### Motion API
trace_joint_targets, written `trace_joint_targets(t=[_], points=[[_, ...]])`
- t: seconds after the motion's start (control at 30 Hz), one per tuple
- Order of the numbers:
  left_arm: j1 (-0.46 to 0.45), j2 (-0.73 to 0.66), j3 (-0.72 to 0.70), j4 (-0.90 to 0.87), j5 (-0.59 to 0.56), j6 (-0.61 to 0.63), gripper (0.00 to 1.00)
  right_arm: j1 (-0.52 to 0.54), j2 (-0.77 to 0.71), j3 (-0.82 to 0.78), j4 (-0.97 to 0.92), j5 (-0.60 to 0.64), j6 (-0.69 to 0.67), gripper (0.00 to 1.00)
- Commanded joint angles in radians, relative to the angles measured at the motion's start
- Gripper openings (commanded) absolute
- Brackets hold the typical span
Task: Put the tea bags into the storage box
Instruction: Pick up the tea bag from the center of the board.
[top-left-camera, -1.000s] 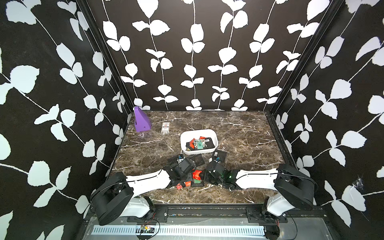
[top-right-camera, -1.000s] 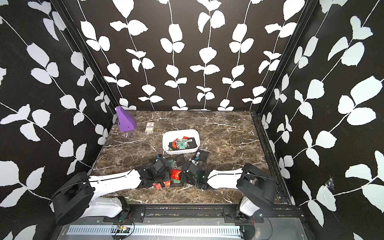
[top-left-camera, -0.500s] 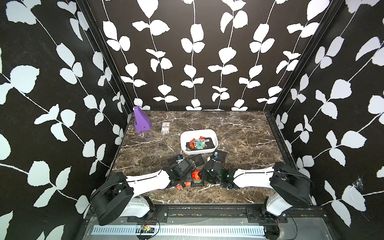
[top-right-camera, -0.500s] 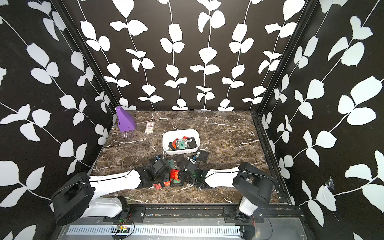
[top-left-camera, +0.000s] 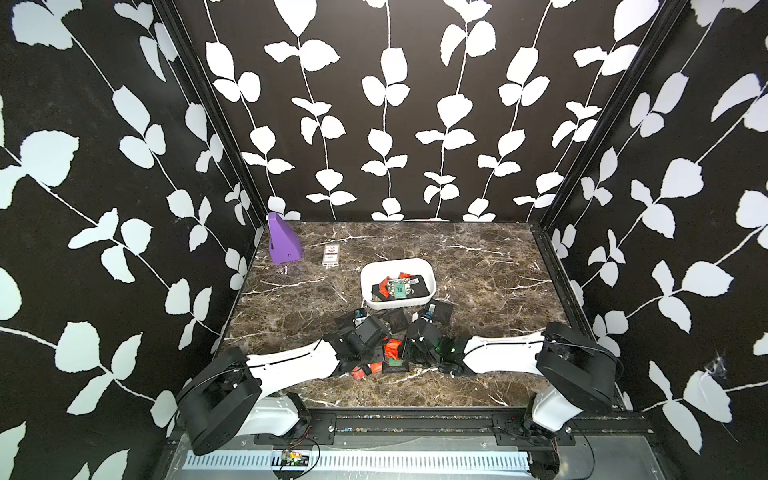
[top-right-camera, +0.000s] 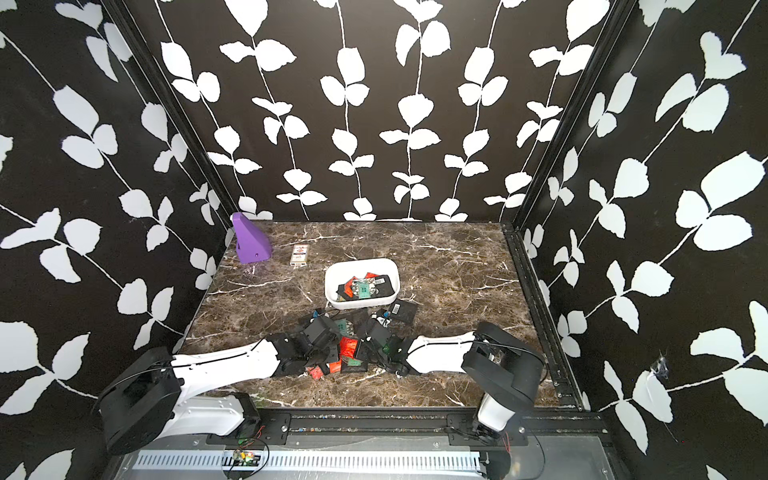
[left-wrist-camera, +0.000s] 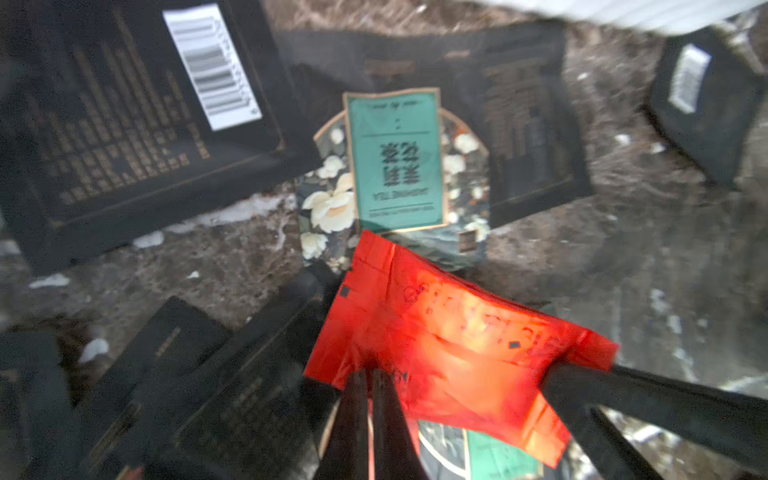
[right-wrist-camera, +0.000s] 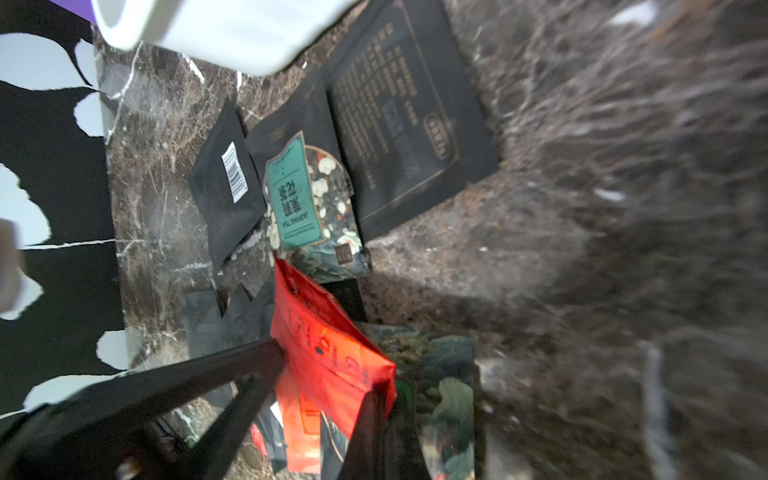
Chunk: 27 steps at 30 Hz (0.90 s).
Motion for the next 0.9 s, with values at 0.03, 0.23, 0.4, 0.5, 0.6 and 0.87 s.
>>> trace_joint_targets(t=[0.03,0.23,0.4,0.5,0.6,0.87], points=[[0.005,-0.063,0.128,-0.145,-0.059,0.075,0.14,-0.002,-0.120,0.087,-0.261,0.096,-0.089,0.00],[0.005,-0.131,0.210,-0.258,-0.149,0.135,0.27,-0.063,-0.348,0.135,-0.560,0.144,-0.222,0.00],[0.005,-0.188,0.148,-0.227,-0.153,0.103,0.28,-0.196,-0.503,0.199,-0.673,0.094,-0.321,0.00],[0.004,-0.211,0.094,-0.183,-0.116,0.074,0.28,-0.278,-0.488,0.284,-0.678,0.025,-0.385,0.00],[0.005,-0.222,0.046,-0.126,-0.057,0.049,0.27,-0.320,-0.381,0.404,-0.664,-0.041,-0.438,0.00],[0.005,-0.225,-0.035,-0.043,0.045,-0.001,0.21,-0.329,0.015,0.764,-0.548,-0.208,-0.482,0.00]])
